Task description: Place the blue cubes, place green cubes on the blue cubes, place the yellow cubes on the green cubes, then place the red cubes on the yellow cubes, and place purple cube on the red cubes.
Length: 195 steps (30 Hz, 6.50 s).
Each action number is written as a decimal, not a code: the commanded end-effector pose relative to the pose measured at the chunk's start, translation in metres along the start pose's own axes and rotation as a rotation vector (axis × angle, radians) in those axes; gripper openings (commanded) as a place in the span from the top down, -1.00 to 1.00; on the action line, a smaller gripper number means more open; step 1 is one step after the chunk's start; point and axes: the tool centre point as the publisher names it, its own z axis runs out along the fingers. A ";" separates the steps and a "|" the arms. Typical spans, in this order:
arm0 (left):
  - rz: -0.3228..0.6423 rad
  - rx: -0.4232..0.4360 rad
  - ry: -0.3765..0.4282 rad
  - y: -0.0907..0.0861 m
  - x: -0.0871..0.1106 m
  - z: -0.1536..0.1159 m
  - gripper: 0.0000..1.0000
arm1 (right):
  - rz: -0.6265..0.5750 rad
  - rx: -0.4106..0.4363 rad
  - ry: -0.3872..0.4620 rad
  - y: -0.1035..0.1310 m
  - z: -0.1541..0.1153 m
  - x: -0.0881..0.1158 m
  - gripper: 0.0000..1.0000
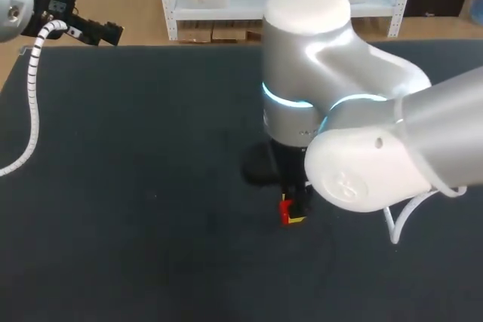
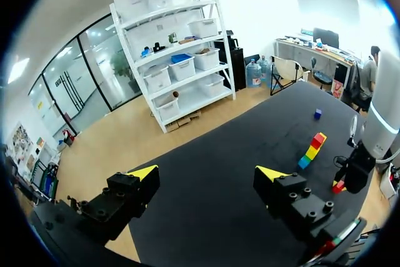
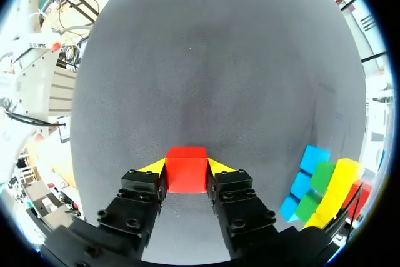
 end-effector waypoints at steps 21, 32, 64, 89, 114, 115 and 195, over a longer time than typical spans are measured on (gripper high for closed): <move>0.000 0.003 -0.003 0.001 0.000 0.001 -1.00 | 0.263 0.127 -0.039 -0.029 -0.085 0.071 1.00; 0.000 0.003 -0.003 0.001 0.000 0.001 -1.00 | 0.259 0.183 -0.005 -0.076 -0.104 0.071 1.00; 0.000 0.003 -0.003 0.001 0.000 0.001 -1.00 | 0.136 0.094 -0.018 -0.152 -0.110 0.071 1.00; 0.000 0.003 -0.003 0.001 0.000 0.001 -1.00 | 0.114 0.062 -0.043 -0.145 -0.101 0.059 1.00; 0.000 0.003 -0.003 0.001 0.000 0.001 -1.00 | 0.115 0.044 -0.032 -0.141 -0.093 0.055 1.00; 0.000 0.003 -0.003 0.001 0.000 0.001 -1.00 | 0.116 0.043 -0.031 -0.141 -0.092 0.055 1.00; 0.000 0.003 -0.003 0.001 0.000 0.001 -1.00 | 0.522 0.178 -0.096 -0.159 -0.136 0.152 -1.00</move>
